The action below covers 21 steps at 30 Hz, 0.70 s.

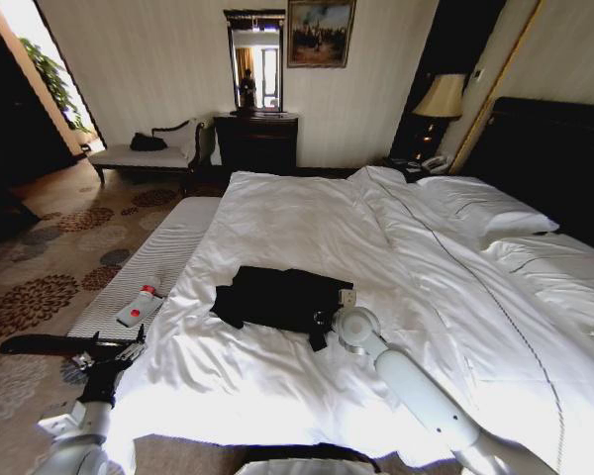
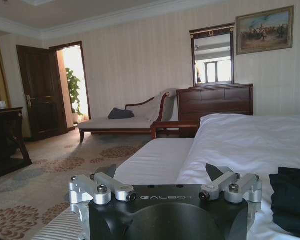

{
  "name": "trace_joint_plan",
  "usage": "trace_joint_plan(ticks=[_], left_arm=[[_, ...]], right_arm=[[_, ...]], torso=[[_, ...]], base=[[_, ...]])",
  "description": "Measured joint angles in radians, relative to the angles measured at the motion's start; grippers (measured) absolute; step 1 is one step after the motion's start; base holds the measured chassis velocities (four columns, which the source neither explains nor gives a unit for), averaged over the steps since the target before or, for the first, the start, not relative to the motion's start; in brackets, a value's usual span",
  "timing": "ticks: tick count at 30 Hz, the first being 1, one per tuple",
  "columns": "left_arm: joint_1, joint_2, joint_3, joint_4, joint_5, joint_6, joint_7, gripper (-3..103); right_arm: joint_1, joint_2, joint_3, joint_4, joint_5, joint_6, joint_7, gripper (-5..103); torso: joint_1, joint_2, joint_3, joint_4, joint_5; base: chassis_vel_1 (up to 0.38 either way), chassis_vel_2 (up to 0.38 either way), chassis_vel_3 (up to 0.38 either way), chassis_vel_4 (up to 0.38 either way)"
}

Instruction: Fold the clothes on the bed.

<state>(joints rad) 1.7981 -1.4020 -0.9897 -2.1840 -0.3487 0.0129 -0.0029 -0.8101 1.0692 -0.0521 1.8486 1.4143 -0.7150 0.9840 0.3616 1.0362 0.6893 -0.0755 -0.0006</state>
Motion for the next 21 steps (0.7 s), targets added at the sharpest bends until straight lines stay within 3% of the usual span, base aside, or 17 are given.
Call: trace_joint_plan(ticks=[6,14,21], left_arm=[[-0.008,0.001,0.009,0.011,0.004,-0.003,0.000,100],[-0.013,0.005,0.010,0.021,0.003,-0.004,0.000,100],[-0.019,0.005,0.018,0.032,0.004,-0.007,0.000,100]], right_arm=[[-0.014,-0.002,0.010,0.003,-0.004,0.015,-0.022,4],[-0.032,-0.012,0.018,0.015,-0.023,0.020,-0.026,-2],[-0.052,-0.012,0.022,0.028,-0.035,0.025,-0.025,25]], torso=[[0.000,0.000,0.000,-0.0001,0.0000],[0.000,0.000,0.000,-0.0001,0.0000],[0.000,0.000,0.000,-0.0001,0.0000]], base=[[0.000,0.000,0.000,0.000],[0.000,0.000,0.000,0.000],[0.000,0.000,0.000,0.000]])
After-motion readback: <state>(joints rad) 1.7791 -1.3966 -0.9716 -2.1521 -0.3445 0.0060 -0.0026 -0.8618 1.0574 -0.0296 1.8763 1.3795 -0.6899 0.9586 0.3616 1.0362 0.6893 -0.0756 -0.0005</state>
